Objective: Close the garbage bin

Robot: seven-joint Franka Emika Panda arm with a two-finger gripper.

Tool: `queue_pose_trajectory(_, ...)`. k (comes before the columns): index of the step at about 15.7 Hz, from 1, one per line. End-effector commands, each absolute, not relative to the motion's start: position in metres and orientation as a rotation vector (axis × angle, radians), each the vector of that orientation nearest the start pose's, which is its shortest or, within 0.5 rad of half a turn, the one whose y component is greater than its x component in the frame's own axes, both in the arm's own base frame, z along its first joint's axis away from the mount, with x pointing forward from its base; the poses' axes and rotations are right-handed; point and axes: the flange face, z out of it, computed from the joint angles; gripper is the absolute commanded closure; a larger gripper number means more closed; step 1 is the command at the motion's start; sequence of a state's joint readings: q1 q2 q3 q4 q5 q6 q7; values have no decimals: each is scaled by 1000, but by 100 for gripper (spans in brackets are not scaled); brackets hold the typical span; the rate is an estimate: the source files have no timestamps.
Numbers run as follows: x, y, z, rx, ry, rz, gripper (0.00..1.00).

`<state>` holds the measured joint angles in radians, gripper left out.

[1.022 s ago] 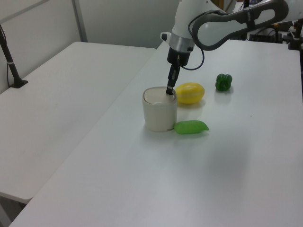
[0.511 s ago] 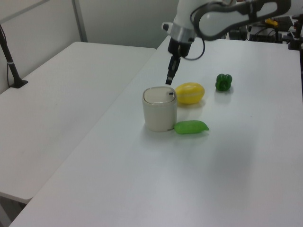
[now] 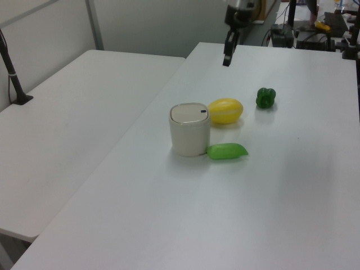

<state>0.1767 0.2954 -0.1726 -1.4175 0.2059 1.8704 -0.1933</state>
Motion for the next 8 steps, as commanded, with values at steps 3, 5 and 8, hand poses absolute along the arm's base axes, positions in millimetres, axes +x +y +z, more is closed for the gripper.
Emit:
queue_pose_trajectory(3, 630, -37, 579, -2986, -121, -128, 0)
queue_pose_trajectory(5, 619, -51, 582, -2995, -95, -64, 0)
queue_pose_trajectory(8, 605, -70, 588, -2989, -49, 3, 0)
